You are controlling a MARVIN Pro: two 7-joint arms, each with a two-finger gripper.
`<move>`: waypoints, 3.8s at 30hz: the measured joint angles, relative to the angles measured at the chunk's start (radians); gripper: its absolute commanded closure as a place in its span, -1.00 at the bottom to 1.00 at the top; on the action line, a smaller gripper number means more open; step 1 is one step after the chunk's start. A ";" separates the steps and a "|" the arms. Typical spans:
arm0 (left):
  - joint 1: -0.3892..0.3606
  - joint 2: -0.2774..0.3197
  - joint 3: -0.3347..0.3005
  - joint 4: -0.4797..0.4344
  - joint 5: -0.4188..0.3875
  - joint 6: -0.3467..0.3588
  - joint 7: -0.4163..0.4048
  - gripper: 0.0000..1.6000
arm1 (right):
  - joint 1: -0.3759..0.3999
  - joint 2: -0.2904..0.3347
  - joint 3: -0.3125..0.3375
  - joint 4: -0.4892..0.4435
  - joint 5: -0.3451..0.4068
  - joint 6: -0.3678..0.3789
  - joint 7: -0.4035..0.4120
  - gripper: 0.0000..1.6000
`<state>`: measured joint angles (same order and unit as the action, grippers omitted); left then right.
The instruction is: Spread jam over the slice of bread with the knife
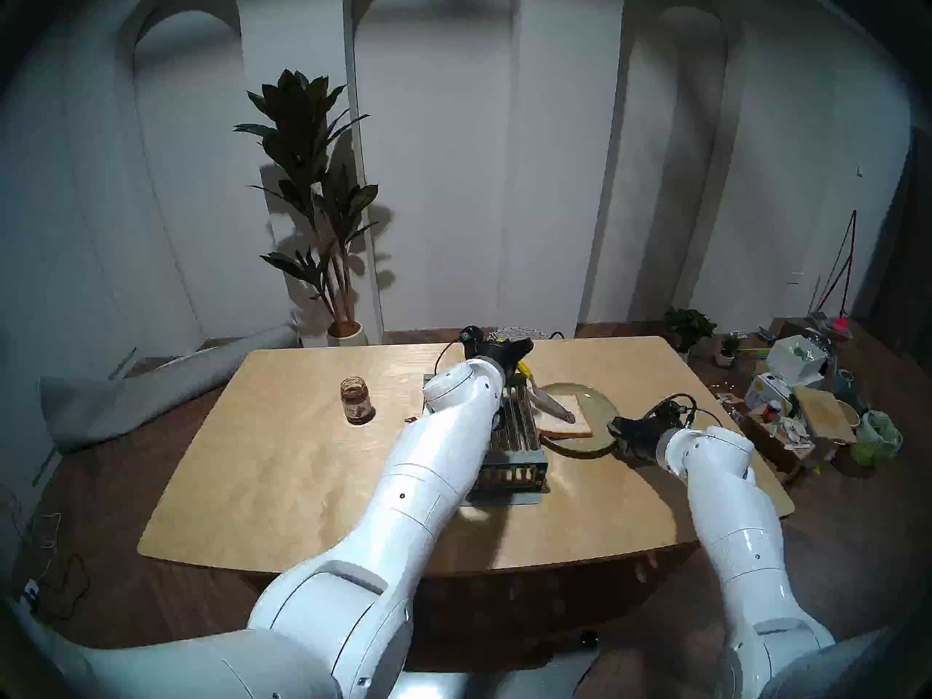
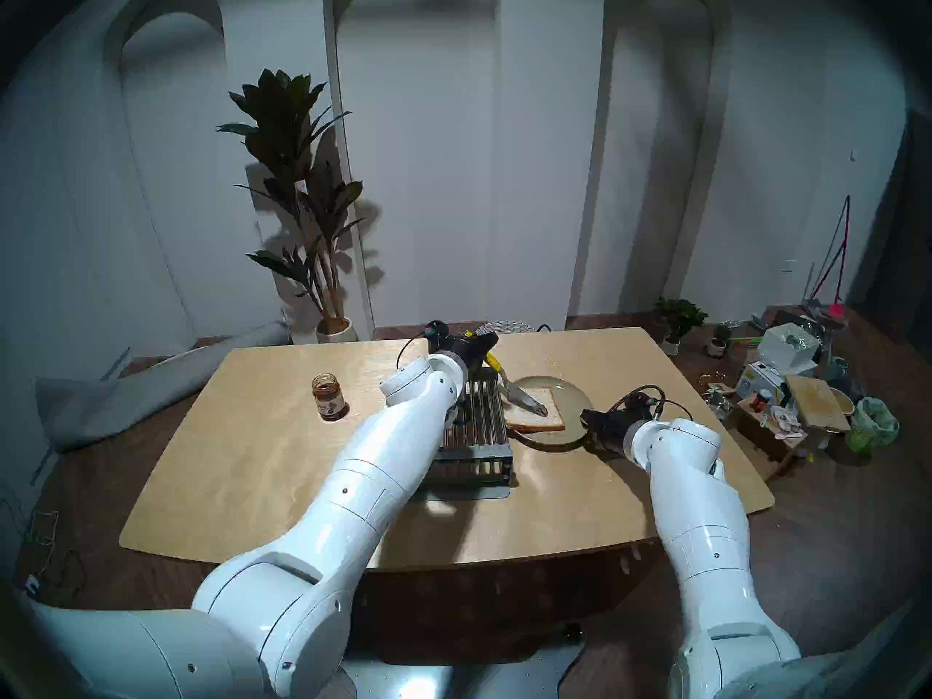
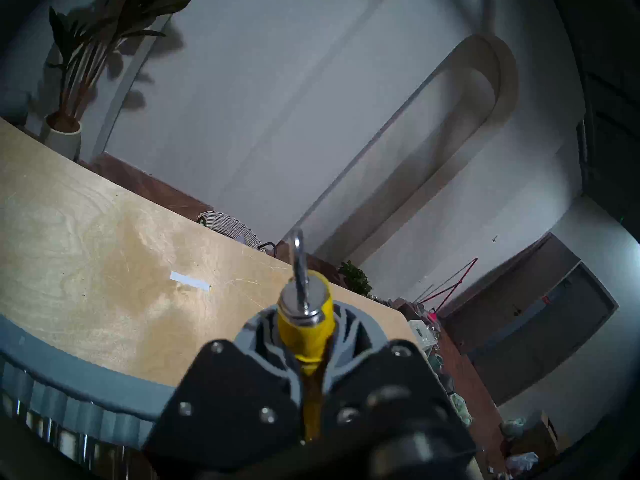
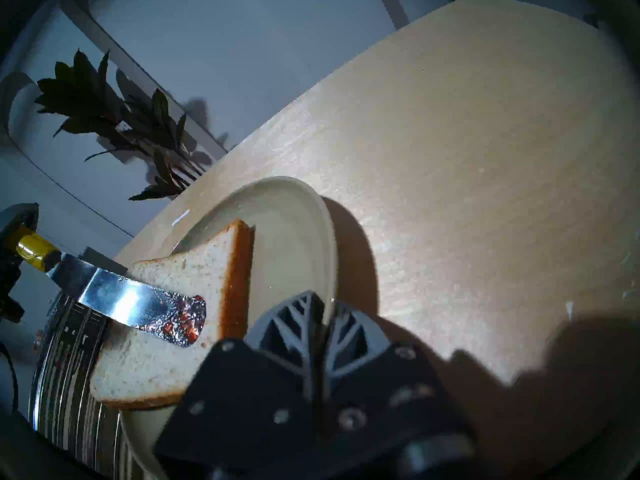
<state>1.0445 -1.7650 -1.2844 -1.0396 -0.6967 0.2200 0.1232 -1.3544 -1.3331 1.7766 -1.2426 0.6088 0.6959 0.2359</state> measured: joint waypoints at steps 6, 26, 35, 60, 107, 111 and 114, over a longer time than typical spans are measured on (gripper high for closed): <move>0.007 0.004 0.001 -0.006 0.002 -0.005 -0.005 1.00 | -0.001 -0.003 -0.001 -0.002 0.000 -0.008 -0.009 1.00; 0.014 -0.006 -0.002 0.020 -0.026 -0.025 -0.044 1.00 | -0.025 0.005 0.044 -0.013 0.012 -0.024 -0.021 1.00; -0.009 -0.018 -0.004 0.088 -0.042 -0.045 -0.058 1.00 | -0.022 0.020 0.067 0.002 0.016 -0.024 -0.018 1.00; -0.037 -0.015 0.014 0.125 -0.005 -0.080 -0.056 1.00 | -0.019 0.029 0.103 0.015 0.019 -0.021 -0.017 1.00; 0.031 0.102 0.087 -0.171 0.076 0.047 0.059 1.00 | -0.023 -0.007 0.093 -0.002 0.014 -0.012 -0.005 1.00; 0.035 0.111 0.095 -0.189 0.081 0.051 0.056 1.00 | -0.021 -0.007 0.092 0.001 0.013 -0.013 -0.004 1.00; 0.042 0.119 0.107 -0.217 0.086 0.051 0.048 1.00 | -0.018 -0.007 0.090 0.003 0.012 -0.013 -0.004 1.00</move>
<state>1.0860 -1.6462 -1.1777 -1.2567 -0.6103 0.2705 0.1717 -1.3728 -1.3405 1.8666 -1.2397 0.6210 0.6824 0.2315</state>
